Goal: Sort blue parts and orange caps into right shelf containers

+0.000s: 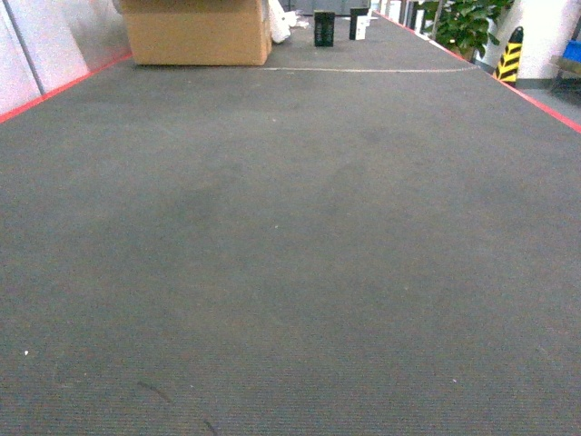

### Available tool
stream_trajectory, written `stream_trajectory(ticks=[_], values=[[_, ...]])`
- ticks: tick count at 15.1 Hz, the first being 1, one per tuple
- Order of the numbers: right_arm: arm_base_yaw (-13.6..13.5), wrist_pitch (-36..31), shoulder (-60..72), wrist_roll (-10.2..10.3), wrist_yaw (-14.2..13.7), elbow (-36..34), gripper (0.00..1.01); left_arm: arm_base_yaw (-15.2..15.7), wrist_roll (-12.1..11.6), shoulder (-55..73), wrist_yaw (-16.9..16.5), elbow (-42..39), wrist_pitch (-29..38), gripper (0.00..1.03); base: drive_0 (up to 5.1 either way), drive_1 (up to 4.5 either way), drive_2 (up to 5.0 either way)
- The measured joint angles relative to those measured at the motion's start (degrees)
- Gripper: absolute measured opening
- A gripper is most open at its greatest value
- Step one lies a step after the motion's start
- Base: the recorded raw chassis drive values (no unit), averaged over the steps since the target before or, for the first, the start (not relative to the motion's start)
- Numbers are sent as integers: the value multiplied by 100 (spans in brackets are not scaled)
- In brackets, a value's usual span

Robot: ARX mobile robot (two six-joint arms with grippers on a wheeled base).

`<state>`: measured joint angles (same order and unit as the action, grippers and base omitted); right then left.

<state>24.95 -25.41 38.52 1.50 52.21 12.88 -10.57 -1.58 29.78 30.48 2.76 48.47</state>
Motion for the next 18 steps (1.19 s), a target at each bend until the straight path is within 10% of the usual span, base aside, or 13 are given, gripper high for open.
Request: stream_trajectory(ticks=[7,18], values=[[-901,-79,-79,-140,-894,-120,43,0,0,0,0,0,2,47,0,0,0],[-3497,-586,-129,-586,-3331,-643,43,0,0,0,0,0,0,47,0,0,0]])
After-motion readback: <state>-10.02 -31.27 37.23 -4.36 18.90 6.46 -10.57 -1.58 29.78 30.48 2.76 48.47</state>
